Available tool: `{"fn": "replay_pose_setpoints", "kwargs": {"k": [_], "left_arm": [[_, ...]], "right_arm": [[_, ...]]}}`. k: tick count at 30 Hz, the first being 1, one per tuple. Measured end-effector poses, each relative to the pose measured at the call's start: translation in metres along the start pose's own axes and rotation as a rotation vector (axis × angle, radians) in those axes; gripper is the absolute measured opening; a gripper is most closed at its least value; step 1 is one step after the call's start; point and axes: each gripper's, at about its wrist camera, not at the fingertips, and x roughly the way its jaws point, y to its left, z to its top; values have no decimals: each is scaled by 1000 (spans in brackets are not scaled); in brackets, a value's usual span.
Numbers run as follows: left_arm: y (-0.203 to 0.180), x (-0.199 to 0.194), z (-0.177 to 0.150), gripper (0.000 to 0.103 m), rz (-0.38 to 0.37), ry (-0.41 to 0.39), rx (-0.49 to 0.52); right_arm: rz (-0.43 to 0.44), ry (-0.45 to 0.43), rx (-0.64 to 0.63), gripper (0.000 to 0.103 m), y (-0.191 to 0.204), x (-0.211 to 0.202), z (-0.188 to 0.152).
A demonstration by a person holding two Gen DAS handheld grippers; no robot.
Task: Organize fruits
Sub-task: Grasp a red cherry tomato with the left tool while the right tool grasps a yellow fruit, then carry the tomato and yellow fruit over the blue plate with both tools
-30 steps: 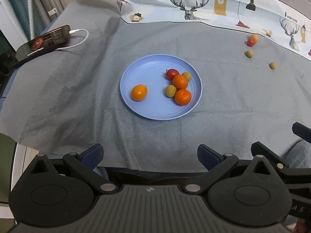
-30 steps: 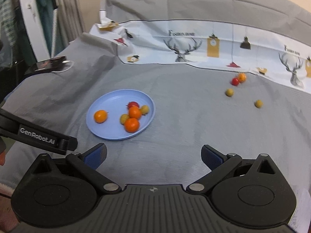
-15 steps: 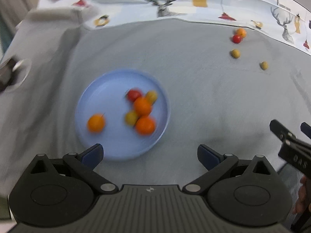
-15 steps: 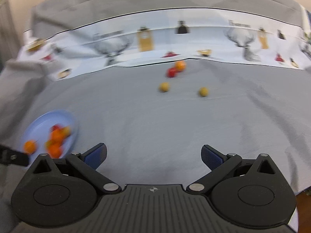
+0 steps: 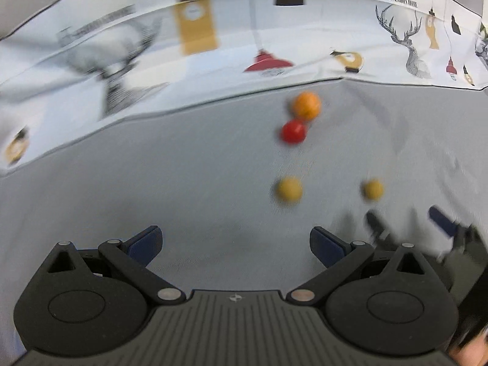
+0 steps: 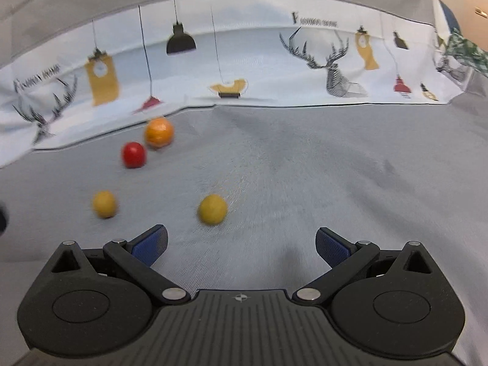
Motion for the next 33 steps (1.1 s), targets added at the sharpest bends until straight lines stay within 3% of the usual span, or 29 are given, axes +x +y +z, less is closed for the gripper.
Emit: {"fn": "replay_pose_setpoints", "kwargs": {"k": [4,9,10,11,13,16,22,27,33], "left_arm": [[-18,51,45,103,-20,12,26],[-38,108,76,102,12,46,30],[-38,111,77,96,10,35,30],[-39,112,77,86,-3,11,29],[-42,110,76,32,-34,-18,56],[-42,102,73,29,-66,-11,61],[-13,54,49,29,-34,-6,-1],[17,-10,1,29,14,21,-57],[40,-84,-71,29,39,38,-126]], "right_arm": [[30,4,-56,102,4,35,3],[57,-32,-83,100,7,45,1],[75,-36,-81,90,7,43,0],[89,-42,-80,65,7,41,0],[125,-56,-102,26,11,36,1],[133,-55,-68,26,9,35,3],[134,-70,44,26,-11,31,5],[146,15,109,27,-18,15,3],[219,77,168,27,-18,-49,0]]}}
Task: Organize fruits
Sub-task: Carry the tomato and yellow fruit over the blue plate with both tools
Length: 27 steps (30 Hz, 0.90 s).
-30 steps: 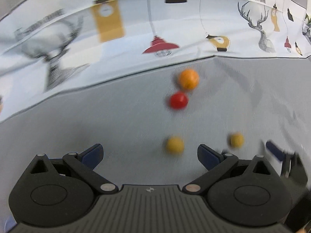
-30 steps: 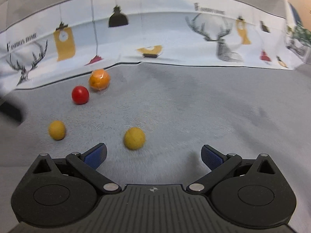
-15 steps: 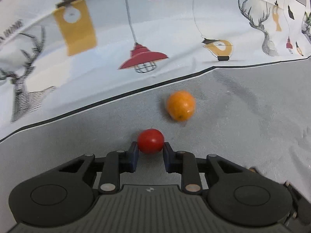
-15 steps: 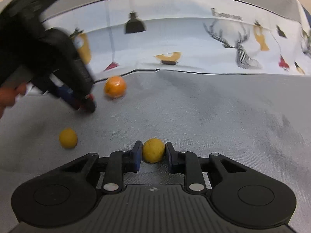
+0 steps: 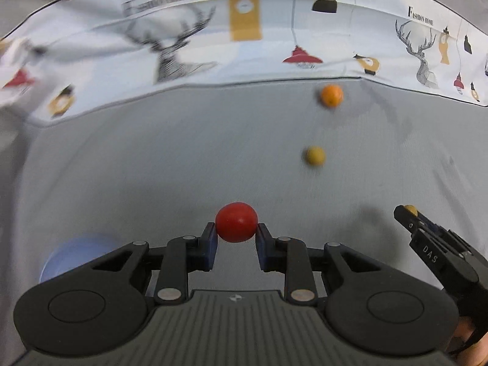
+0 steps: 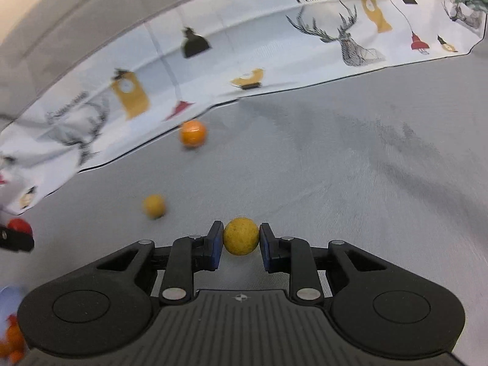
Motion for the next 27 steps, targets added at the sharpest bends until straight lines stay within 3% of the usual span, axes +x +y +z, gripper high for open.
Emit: {"fn": "replay_pose_setpoints", "kwargs": {"k": [13,27], "left_arm": [[44,-112,-137,29,-2,-18,-38],[96,-183,-236,29,-4,-126,-119]], "right_arm": [[251,156,-118,27,97,-144,-71],[322,129,-270,27,156,-238,-112]]}}
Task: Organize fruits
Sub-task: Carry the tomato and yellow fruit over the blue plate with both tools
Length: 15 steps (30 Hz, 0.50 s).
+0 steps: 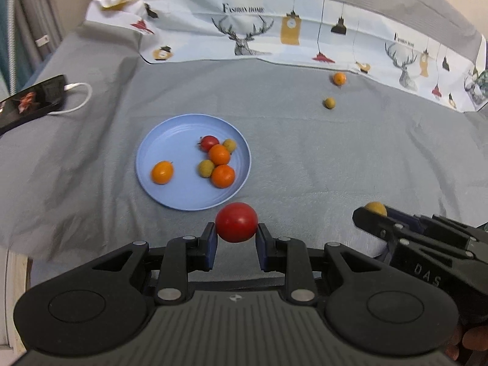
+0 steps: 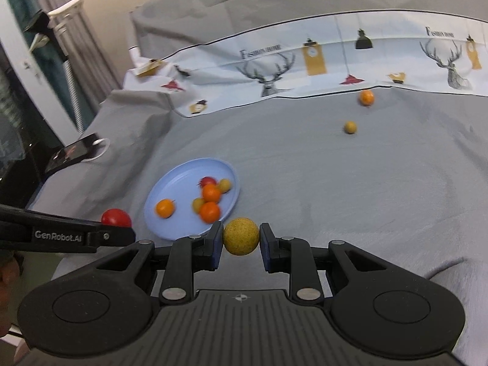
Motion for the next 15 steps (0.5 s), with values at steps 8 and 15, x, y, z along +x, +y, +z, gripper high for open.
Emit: {"fn": "replay_pose_setpoints", "kwargs": {"k": [8,15], "left_arm": [[18,-29,-30,29,-12,-48,-38],[26,-42,-38,29,-39,-75,-65]], "right_arm": [[10,-10,-77,27,38,-23,-19],[-6,-48,-117,27,52,-40,-22]]}}
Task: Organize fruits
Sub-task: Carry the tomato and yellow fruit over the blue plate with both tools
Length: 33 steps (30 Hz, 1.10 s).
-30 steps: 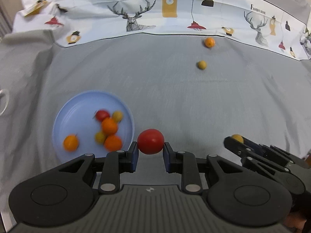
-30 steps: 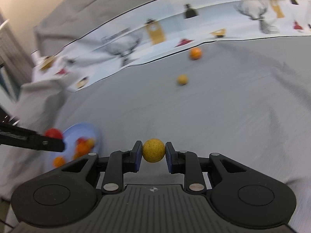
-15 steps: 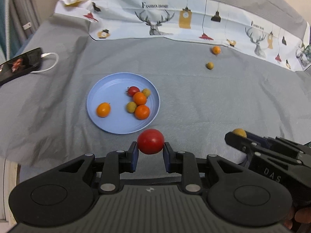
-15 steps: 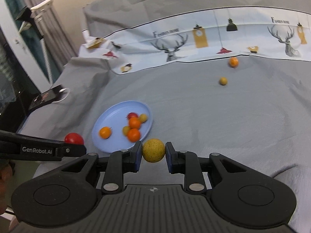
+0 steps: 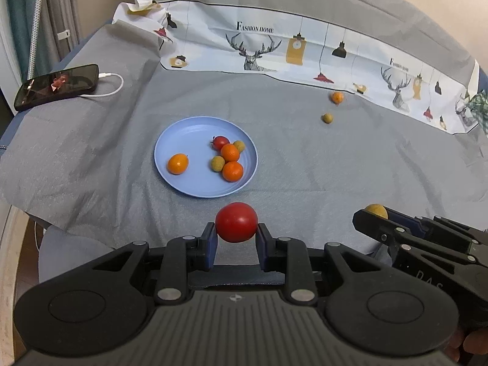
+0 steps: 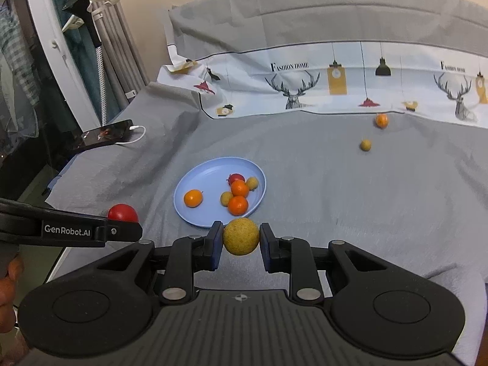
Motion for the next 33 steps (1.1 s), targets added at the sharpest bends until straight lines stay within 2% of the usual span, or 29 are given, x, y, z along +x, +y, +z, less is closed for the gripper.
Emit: {"fn": "replay_pose_setpoints", "kwargs": {"k": [17,33], "left_arm": [[14,-7,-3,30,-19,-21,-35],[31,10,11,30,14,-2,-84]], "right_arm": [[-7,-5,-40,27,10,-8,1],[-7,28,-87,27,13,13,7]]}}
